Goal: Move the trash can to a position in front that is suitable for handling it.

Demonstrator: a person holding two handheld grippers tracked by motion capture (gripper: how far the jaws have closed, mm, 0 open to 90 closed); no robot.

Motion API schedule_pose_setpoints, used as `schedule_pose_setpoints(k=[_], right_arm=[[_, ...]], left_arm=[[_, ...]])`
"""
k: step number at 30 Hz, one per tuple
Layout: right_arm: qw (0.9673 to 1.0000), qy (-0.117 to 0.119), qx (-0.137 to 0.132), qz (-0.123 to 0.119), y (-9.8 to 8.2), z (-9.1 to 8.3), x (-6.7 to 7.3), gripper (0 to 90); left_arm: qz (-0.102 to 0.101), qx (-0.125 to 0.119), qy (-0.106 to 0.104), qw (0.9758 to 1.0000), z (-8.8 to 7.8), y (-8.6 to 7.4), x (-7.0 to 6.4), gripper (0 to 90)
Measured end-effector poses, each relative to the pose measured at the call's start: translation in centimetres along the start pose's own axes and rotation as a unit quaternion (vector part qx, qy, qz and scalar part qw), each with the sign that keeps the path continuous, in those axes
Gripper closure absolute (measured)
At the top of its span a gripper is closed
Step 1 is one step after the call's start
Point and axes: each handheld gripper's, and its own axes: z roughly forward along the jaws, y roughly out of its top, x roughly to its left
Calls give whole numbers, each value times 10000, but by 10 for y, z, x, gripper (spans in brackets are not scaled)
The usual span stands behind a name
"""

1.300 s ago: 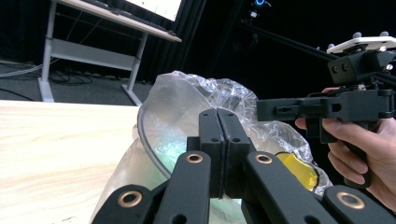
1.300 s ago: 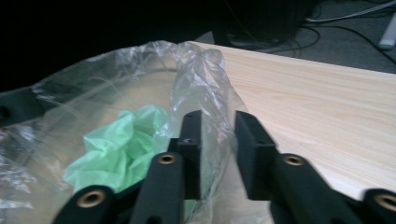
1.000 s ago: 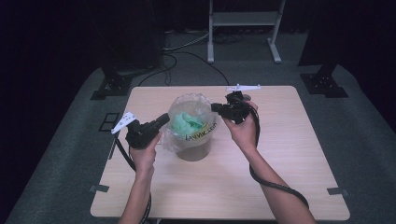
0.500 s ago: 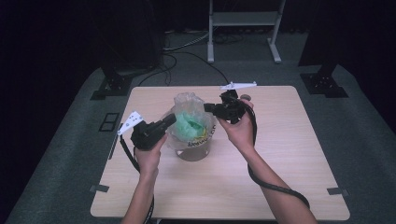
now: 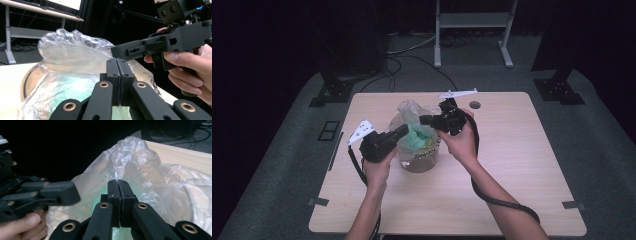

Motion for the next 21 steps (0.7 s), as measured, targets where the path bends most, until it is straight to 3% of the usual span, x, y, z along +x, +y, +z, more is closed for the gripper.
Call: schedule_pose_setpoints(k=[5, 12, 16, 21], right_arm=[[9997, 173, -10, 143, 3, 1, 1, 900], [9978, 461, -16, 470, 3, 4, -2, 890], [9950, 693, 18, 716, 3, 7, -6, 811], [9941, 775, 74, 751, 4, 11, -4, 697]], left_arm=[[-101, 36, -98, 9999, 4, -2, -2, 890], [-68, 133, -108, 9998, 9, -6, -4, 891], [-51, 173, -126, 9998, 11, -7, -5, 891], [-77, 191, -153, 9997, 12, -7, -6, 891]])
